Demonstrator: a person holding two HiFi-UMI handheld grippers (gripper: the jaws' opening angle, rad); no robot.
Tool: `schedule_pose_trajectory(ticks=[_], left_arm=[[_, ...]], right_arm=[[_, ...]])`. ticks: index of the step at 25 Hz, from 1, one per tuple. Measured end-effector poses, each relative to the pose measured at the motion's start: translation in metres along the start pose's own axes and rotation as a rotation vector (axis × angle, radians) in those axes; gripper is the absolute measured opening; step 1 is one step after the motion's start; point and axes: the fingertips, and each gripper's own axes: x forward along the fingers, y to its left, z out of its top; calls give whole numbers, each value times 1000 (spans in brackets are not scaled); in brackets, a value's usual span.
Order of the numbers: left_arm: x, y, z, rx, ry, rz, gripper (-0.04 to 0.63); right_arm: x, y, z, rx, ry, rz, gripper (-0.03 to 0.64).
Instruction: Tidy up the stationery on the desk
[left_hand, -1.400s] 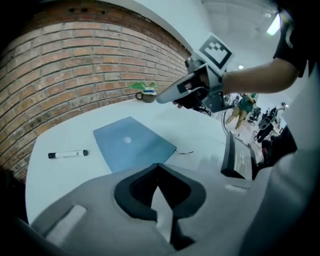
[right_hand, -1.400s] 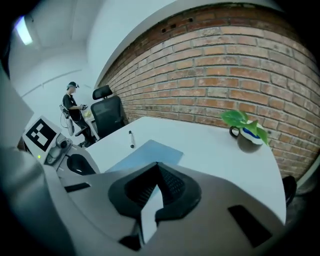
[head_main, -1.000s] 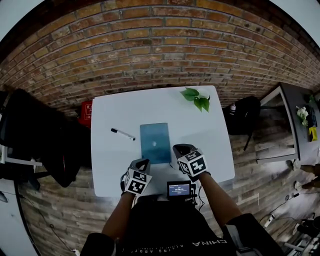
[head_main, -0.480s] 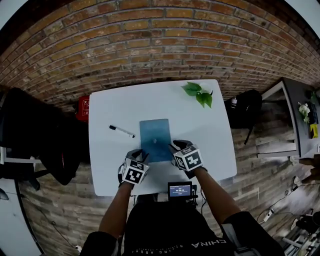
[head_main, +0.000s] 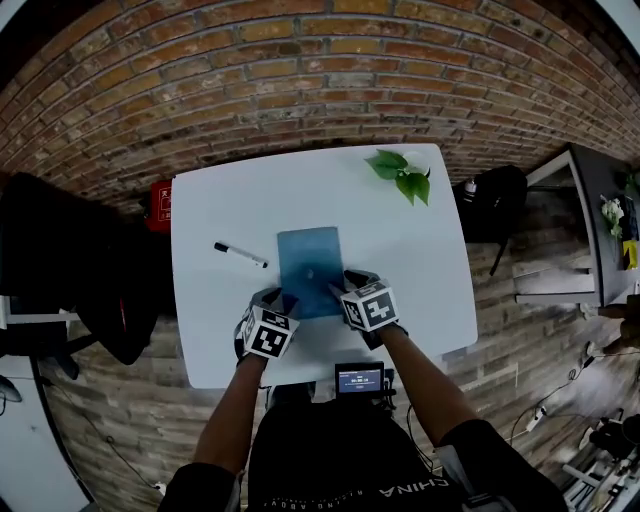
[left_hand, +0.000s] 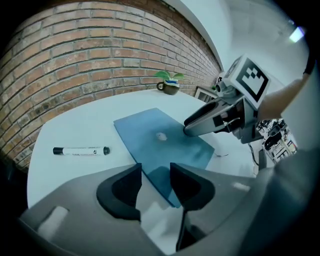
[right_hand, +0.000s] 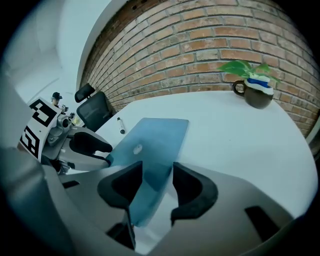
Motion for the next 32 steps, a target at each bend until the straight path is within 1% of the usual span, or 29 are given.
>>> schedule_pose_trajectory(ticks=[2,7,15,22,26,32], left_arm=[[0,1,1,0,10,1,166],[3,3,-1,-45,16,-13,183],[4,2,-1,-58,1,-56,181],[5,1,-2,-58,-1,-40,178],[6,1,-1,-55,-11,-27,174],[7,-10,2,-87,-24,-59,173]], right_arm=[[3,1,-1,5,3,0,199],[5,0,-3,34,5,-8,207],[6,-1,-3,44,-9,-28,192],[6,-2,-3,74,-20,-28,159],[0,-4,2,62,-28,-37,137],[-14,-9,7,50,-58,-46,100]])
